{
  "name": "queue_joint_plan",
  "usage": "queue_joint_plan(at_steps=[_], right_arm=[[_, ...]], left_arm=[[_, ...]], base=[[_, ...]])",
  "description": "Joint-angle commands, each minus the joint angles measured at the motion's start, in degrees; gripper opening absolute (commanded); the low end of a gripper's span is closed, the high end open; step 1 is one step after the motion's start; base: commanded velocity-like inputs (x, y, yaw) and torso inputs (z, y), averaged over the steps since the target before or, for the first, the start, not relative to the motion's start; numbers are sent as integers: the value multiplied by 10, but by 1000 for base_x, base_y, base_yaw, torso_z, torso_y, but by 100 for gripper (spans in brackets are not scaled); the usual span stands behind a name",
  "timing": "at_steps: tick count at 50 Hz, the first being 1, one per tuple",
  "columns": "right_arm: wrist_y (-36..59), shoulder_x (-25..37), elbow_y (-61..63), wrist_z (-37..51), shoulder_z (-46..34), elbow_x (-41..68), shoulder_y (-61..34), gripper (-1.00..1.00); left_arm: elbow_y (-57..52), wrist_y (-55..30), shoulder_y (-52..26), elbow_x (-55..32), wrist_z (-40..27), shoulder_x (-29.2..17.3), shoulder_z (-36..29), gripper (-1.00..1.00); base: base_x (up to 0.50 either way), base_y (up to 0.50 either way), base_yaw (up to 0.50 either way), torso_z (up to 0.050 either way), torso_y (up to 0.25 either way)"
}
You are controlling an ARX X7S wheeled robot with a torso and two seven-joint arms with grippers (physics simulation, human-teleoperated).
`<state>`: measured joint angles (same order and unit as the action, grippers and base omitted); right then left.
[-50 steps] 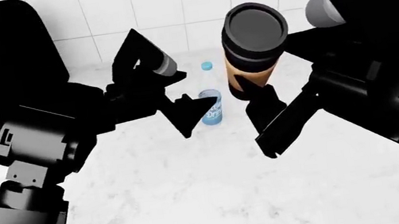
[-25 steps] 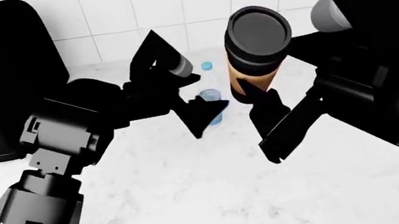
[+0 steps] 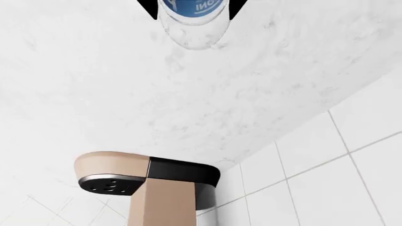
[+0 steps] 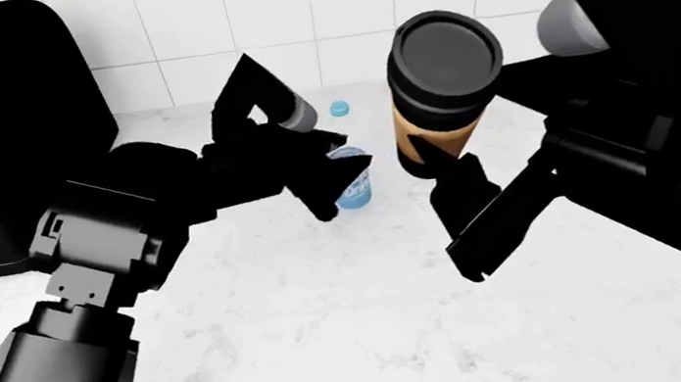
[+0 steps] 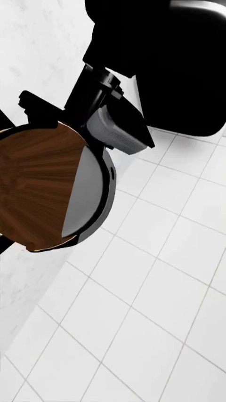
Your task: Move the drinks to the dining counter.
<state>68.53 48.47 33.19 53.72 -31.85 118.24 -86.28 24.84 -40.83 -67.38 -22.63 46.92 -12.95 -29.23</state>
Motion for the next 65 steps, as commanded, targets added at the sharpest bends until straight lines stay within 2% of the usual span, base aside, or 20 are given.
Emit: queue_joint_plan(at_steps=[1,7,16,19,22,23,25,29,33,42,54,65], right_arm=[[0,0,0,8,-2,1,-14,-100],[8,-8,9,31,-15,-2,-41,-100],[-13,-46,43,36,14,-82,-44,-100],[-20,-47,47,46,34,-143,-49,-100],[-59,-34,22,88,43,-96,-38,-100],[-74,-27,6,126,33,-68,-28,-100],[-76,-25,25,115,46,-99,-23,-100],[-77,-21,36,133,46,-99,-32,-100],[-80,-17,23,161,37,-95,-34,-100],[-93,-36,36,133,54,-115,-47,-100],[-72,-32,38,159,28,-117,-62,-100],[-45,-27,50,171,11,-141,-78,-100]], left_arm=[[-90,-30,24,-29,-52,-39,52,-100],[-216,-84,46,-57,-112,-72,102,-100],[-487,-259,61,-149,-215,-119,201,-100],[-544,-312,48,-165,-263,-116,235,-100],[-592,-373,27,-197,-284,-115,260,-100],[-615,-410,13,-220,-294,-108,281,-100],[-635,-424,5,-233,-293,-112,282,-100],[-667,-475,-2,-272,-313,-98,336,-100],[-679,-489,-4,-328,-349,-104,364,-100],[-663,-486,-30,-472,-456,-135,383,-100],[-658,-467,-37,-535,-501,-154,372,-100],[-656,-441,-26,-529,-493,-171,353,-100]], base=[[0,0,0,0,0],[0,0,0,0,0],[0,0,0,2,1],[0,0,0,0,0],[0,0,-1,0,3],[0,0,0,0,0],[0,0,0,0,0],[0,0,0,0,0],[-178,0,0,0,3],[-500,156,0,0,0],[-500,285,0,1,0],[-500,169,72,0,0]])
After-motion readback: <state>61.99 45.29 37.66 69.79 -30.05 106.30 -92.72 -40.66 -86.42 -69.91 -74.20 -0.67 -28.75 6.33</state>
